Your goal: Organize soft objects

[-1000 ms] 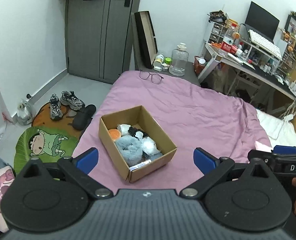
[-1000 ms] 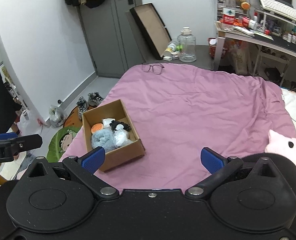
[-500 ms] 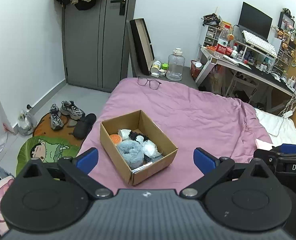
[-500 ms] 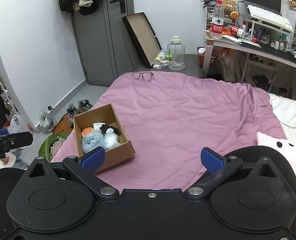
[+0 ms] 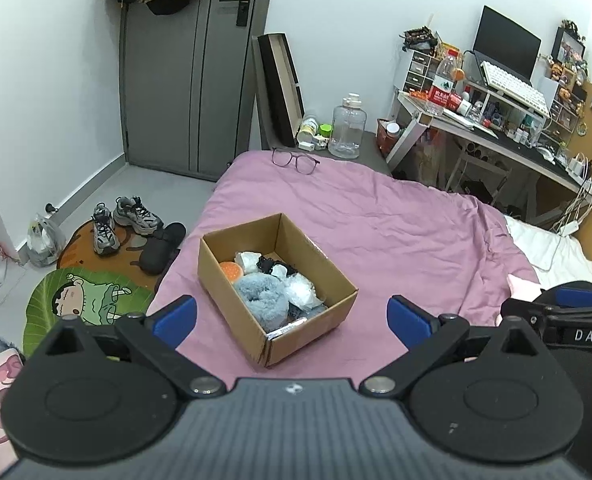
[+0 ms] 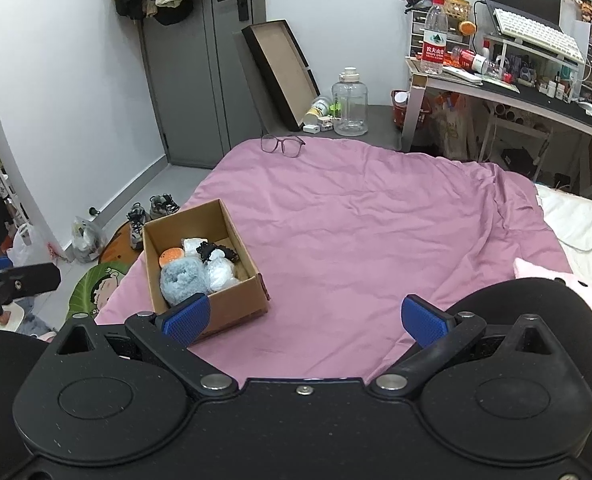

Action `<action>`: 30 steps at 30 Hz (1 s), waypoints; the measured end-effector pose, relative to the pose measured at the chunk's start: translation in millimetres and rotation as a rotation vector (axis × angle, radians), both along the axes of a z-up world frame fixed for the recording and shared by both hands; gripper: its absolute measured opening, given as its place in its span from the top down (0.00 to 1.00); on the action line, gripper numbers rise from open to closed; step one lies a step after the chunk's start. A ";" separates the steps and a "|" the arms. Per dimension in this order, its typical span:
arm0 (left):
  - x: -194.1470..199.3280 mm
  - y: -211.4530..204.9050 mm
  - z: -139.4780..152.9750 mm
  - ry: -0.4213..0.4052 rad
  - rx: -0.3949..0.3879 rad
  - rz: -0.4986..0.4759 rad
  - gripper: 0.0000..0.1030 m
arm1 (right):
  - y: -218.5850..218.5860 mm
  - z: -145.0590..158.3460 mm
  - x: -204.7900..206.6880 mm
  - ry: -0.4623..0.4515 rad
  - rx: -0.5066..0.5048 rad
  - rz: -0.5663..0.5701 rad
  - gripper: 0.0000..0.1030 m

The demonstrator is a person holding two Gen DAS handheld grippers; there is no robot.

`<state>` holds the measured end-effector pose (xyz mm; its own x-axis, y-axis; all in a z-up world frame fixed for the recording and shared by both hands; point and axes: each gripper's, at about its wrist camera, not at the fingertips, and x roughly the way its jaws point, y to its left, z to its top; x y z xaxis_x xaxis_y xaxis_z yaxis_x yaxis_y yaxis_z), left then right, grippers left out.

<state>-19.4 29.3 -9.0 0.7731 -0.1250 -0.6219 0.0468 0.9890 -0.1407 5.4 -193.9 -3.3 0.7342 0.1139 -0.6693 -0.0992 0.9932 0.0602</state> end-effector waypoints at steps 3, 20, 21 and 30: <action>-0.9 -2.4 0.1 -0.007 0.014 -0.006 0.02 | 1.7 0.5 -0.3 -0.006 -0.014 0.003 0.00; 0.7 -11.1 1.1 -0.034 0.041 -0.003 0.02 | 4.0 1.8 -1.3 -0.037 -0.021 0.017 0.00; 0.4 -11.3 1.3 -0.035 0.041 -0.002 0.02 | 3.8 1.9 -1.7 -0.040 -0.021 0.018 0.00; -1.8 -9.9 1.6 -0.044 0.035 0.000 0.02 | 4.7 1.9 -4.2 -0.058 -0.026 0.019 0.00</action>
<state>-21.3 19.4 -7.3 0.7997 -0.1034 -0.5914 0.0517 0.9933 -0.1037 1.2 -189.2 -1.4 0.7700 0.1118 -0.6282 -0.1209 0.9923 0.0284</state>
